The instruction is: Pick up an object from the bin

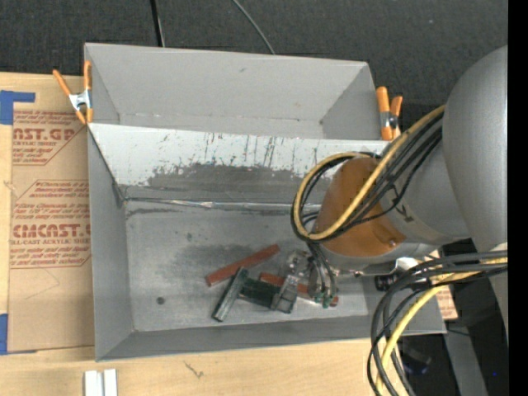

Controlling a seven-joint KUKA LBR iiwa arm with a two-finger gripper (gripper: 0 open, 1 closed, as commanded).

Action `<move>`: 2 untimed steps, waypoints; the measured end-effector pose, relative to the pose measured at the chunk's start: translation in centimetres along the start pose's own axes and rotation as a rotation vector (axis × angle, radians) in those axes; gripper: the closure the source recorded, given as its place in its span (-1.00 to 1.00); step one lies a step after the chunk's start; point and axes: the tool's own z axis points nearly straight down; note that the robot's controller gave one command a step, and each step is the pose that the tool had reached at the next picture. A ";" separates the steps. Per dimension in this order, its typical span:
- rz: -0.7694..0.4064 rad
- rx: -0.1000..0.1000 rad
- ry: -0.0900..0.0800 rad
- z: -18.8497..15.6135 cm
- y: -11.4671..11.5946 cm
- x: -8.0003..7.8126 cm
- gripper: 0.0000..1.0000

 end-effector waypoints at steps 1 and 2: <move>0.001 0.000 -0.001 -0.3 0.0 0.0 1.00; 0.001 0.001 -0.002 -1.0 0.0 0.0 1.00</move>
Offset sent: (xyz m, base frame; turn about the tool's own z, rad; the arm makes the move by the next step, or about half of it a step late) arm -0.0002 -0.0001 0.0356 0.0000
